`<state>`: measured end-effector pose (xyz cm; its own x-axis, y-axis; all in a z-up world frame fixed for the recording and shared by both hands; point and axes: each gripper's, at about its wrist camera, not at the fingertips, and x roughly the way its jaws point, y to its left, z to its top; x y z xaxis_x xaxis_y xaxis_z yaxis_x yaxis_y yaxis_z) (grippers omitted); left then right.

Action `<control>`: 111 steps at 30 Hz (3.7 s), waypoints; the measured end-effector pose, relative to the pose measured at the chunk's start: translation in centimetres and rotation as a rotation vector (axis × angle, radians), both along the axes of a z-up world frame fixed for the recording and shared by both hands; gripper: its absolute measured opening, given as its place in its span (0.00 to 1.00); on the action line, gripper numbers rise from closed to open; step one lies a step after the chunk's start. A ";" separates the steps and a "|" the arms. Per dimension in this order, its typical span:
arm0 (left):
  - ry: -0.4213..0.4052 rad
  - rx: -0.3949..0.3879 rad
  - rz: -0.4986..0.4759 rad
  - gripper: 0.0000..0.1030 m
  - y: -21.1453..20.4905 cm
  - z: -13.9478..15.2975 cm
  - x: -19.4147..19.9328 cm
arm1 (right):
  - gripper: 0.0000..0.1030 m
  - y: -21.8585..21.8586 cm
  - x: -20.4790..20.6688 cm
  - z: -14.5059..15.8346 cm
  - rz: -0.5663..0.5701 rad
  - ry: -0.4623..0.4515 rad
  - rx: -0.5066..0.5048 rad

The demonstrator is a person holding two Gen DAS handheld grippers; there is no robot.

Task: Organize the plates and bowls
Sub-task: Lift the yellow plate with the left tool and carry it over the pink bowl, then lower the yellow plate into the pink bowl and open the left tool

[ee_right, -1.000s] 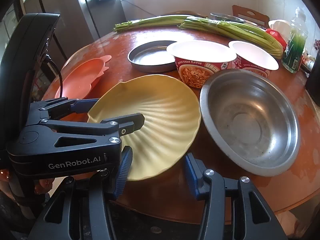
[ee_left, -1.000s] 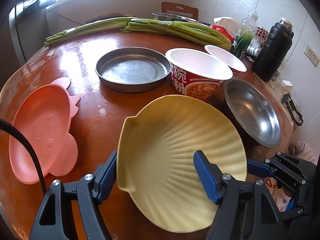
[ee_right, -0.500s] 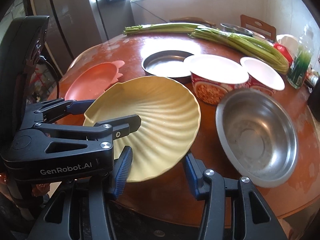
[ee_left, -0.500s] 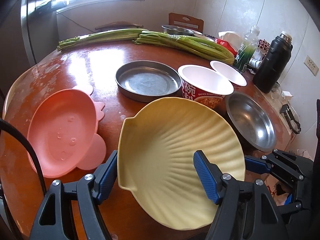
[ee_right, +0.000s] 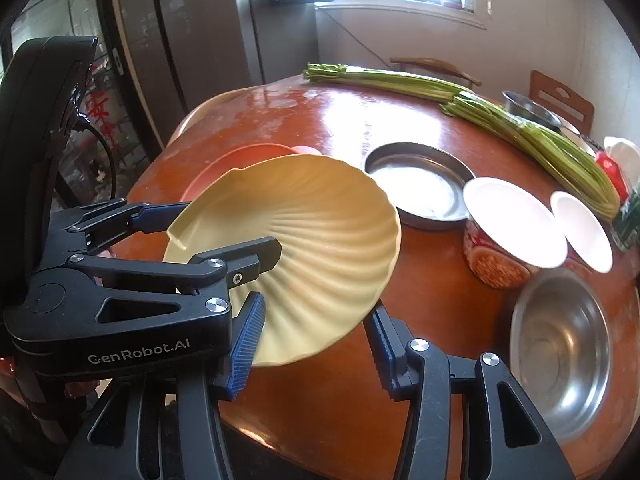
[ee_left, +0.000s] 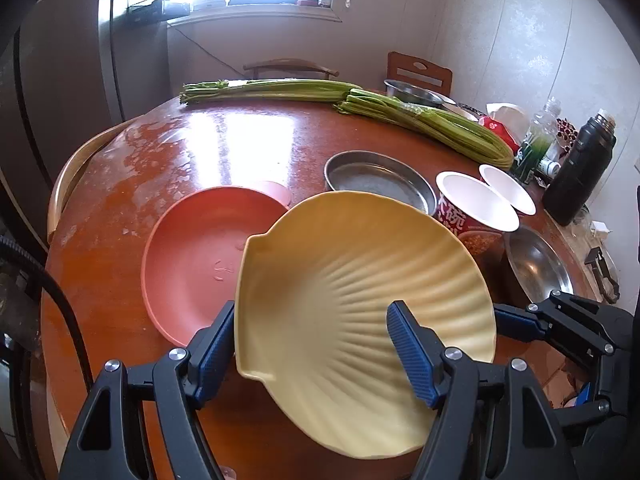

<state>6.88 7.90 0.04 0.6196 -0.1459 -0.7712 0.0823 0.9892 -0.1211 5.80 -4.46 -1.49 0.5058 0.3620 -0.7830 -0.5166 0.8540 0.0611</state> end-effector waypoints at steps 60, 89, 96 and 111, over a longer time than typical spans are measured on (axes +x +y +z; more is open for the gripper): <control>0.027 -0.009 0.186 0.71 9.2 -2.3 6.0 | 0.52 10.0 7.9 -2.9 0.103 0.011 -0.026; 0.001 -0.012 0.221 0.71 10.0 -1.2 4.6 | 0.52 8.4 6.7 -1.6 0.082 0.001 0.007; -0.009 -0.008 0.205 0.71 9.2 -0.4 4.2 | 0.52 7.0 6.5 -0.9 0.048 -0.005 0.026; -0.029 0.023 0.210 0.71 7.1 1.3 4.2 | 0.52 1.7 6.9 -0.6 -0.064 0.016 0.058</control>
<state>11.03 15.03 1.32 0.6562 0.0058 -0.7545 -0.1229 0.9874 -0.0993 12.70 -2.73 -2.07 0.5171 0.3745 -0.7697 -0.4599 0.8800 0.1192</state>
